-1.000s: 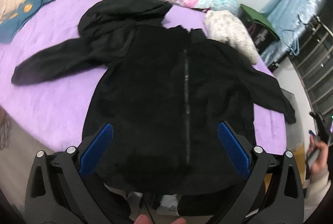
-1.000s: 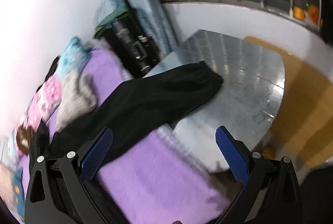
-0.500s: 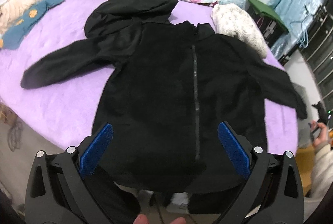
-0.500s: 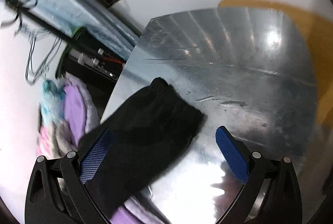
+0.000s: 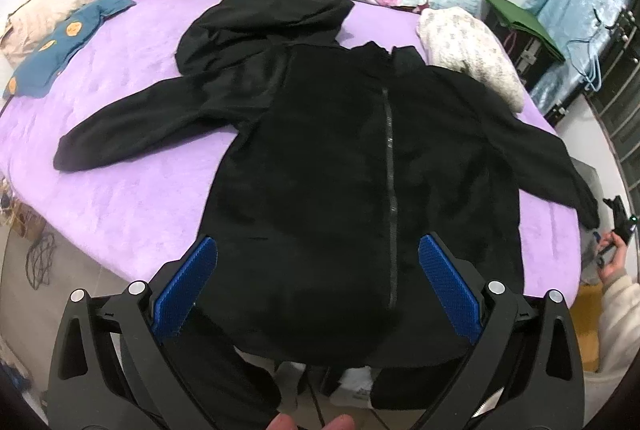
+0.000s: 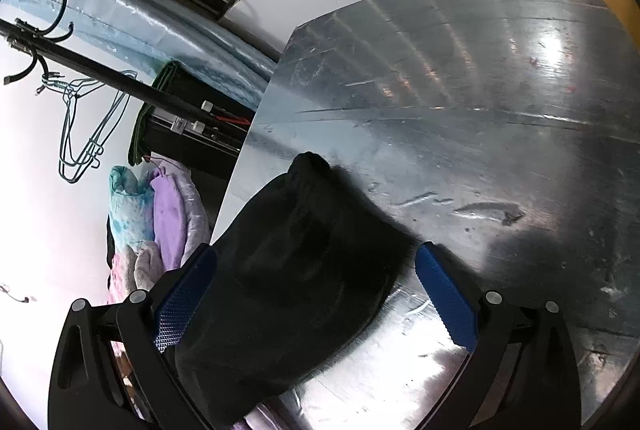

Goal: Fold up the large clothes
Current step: 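Reach the right gripper to the black hoodie's sleeve cuff and grasp it, then lift the sleeve cuff with the right gripper toward the left gripper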

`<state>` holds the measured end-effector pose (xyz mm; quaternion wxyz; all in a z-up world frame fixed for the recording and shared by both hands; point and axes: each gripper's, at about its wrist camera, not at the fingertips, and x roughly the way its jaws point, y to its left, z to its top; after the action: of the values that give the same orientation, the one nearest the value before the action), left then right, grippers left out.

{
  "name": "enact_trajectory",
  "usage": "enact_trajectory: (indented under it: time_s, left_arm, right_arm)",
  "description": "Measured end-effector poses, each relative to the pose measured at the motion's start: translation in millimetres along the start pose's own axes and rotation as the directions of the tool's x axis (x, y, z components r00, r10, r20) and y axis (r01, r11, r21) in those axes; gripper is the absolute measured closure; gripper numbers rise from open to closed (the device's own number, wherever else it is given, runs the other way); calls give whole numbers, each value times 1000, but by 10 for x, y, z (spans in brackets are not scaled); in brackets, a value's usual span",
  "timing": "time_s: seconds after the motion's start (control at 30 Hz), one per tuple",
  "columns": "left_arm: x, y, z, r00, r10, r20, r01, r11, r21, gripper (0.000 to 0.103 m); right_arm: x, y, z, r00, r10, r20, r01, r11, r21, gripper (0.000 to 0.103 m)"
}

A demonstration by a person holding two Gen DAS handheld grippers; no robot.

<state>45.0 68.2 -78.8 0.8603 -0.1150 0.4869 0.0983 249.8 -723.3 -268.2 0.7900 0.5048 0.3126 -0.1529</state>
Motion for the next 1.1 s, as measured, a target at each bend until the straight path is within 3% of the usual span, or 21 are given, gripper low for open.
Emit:
enact_trajectory:
  time_s: [0.1,0.2,0.27,0.33,0.4,0.43,0.47,0.63,0.8,0.87,0.93,1.1]
  left_arm:
    - [-11,35,12,1000,9,1,-9,1000,-14,6]
    - [-15,20,12,1000,8,0,-8,1000,4,6]
    - [-13,-6,9,1000,25,0,-25,999,35,6]
    - [-4,-17,1,1000,22,-9,-21,999,37,6]
    - [-9,-1,2,1000,20,-11,-19,999,36,6]
    - [-13,11,9,1000,23,-9,-22,999,35,6]
    - [-21,27,14,1000,25,-6,-24,999,31,6]
    - [-69,96,9,1000,27,1,-27,1000,11,6]
    - [-152,163,-10,1000,14,24,-14,1000,-4,6]
    - [-164,201,-17,1000,1,26,-1,1000,-16,6]
    - [-172,243,-20,1000,-13,28,13,1000,-23,6]
    - [-158,382,7,995,-91,28,93,992,-79,6]
  right_arm:
    - [26,29,-3,1000,-13,1,14,1000,-18,6]
    - [53,84,-25,998,-54,14,55,997,-60,13]
    - [80,104,-39,997,-75,28,77,993,-92,24]
    - [88,91,-28,998,-59,28,62,993,-99,26]
    - [90,24,8,999,-51,19,52,996,-76,41]
    - [94,-8,20,997,-70,15,71,995,-72,63]
    - [101,-39,29,996,-90,10,91,993,-71,75]
    - [58,-23,4,998,-64,2,64,993,-102,86]
    - [-149,247,-65,999,7,33,-2,987,-160,88]
    - [-261,510,-124,999,34,37,-24,967,-254,88]
    - [-393,856,-250,998,46,46,-24,919,-394,89]
    - [-813,1762,-742,992,112,50,-54,764,-643,89]
